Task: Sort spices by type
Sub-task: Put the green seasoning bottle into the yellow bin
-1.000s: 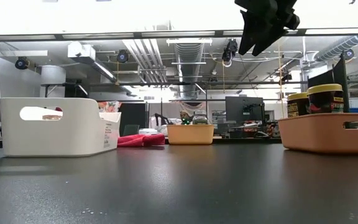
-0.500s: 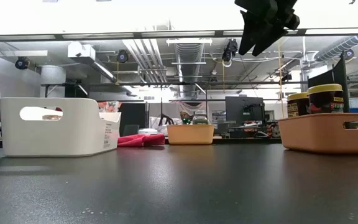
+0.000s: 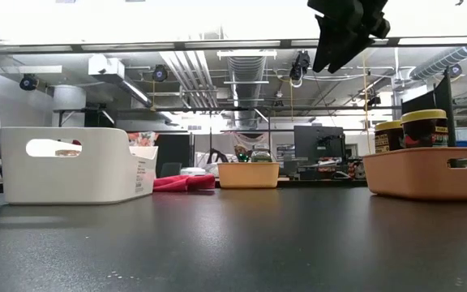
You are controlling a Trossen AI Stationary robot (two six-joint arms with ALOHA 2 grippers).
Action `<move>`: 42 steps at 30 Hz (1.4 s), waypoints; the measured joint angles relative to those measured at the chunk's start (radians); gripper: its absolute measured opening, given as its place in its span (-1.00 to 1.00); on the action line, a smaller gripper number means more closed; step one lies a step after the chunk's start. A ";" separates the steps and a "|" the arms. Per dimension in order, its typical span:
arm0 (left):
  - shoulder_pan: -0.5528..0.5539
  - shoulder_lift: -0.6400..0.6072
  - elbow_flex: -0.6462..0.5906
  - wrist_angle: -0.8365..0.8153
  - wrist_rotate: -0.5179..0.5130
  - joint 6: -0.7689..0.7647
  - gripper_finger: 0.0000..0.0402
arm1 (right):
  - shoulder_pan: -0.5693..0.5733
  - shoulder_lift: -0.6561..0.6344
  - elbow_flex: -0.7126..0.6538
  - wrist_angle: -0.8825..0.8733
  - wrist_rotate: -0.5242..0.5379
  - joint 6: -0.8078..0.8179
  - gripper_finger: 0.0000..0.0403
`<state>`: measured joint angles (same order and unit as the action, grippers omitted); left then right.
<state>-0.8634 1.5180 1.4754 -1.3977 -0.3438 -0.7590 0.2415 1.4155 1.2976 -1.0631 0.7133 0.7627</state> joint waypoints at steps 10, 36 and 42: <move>0.403 -0.041 0.042 0.048 -0.195 0.669 -0.11 | -0.003 0.000 0.000 0.003 0.088 -0.141 0.10; 1.280 0.229 0.253 0.437 0.276 1.401 -0.11 | -0.214 -0.171 -0.006 -0.010 0.101 -0.323 -0.95; 1.328 0.416 0.508 0.267 0.298 1.443 -0.11 | -0.246 -0.200 -0.028 0.006 0.036 -0.356 -0.96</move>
<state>0.4648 1.9340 1.9834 -1.1304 -0.0454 0.6844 -0.0041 1.2156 1.2691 -1.0574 0.7492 0.4066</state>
